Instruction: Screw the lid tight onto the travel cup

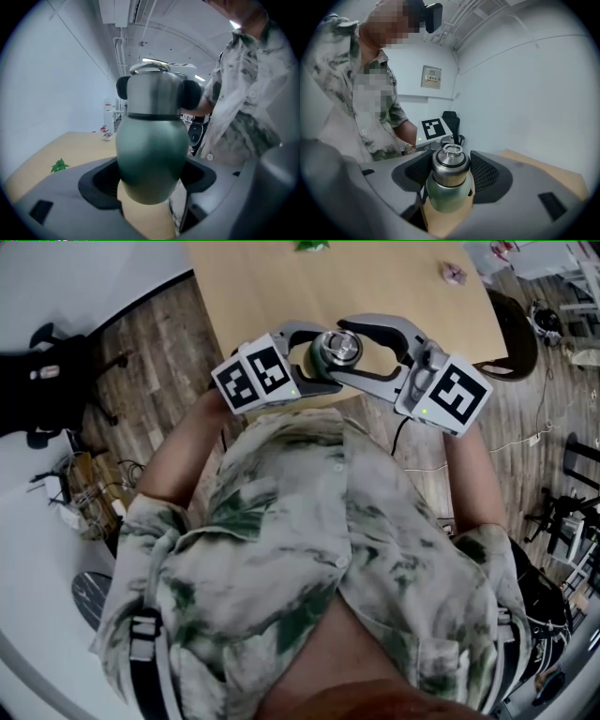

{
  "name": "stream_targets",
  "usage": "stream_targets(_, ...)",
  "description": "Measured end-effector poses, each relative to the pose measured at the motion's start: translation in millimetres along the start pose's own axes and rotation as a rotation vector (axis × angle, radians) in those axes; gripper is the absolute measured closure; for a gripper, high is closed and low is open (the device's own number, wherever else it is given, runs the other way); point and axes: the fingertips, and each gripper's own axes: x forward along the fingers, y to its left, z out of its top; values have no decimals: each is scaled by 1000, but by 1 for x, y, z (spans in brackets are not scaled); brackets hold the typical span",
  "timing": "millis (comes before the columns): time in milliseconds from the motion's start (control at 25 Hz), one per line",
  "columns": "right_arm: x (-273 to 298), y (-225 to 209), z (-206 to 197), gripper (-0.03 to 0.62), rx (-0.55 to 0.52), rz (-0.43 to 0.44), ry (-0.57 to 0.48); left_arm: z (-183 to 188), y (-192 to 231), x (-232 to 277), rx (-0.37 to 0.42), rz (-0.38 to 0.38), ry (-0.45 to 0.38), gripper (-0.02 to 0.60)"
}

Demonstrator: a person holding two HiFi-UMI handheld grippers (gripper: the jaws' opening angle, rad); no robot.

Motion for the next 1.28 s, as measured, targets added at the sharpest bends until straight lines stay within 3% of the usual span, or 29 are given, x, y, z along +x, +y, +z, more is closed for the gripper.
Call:
stream_targets(160, 0, 1, -1, 322, -27, 26, 16, 1, 0, 1, 12, -23, 4, 206)
stream_targets(720, -3, -17, -11, 330, 41, -189, -34, -4, 18, 11, -59, 126, 20, 206)
stream_targets(1280, -6, -14, -18, 330, 86, -219, -64, -13, 20, 7, -71, 150, 9, 206)
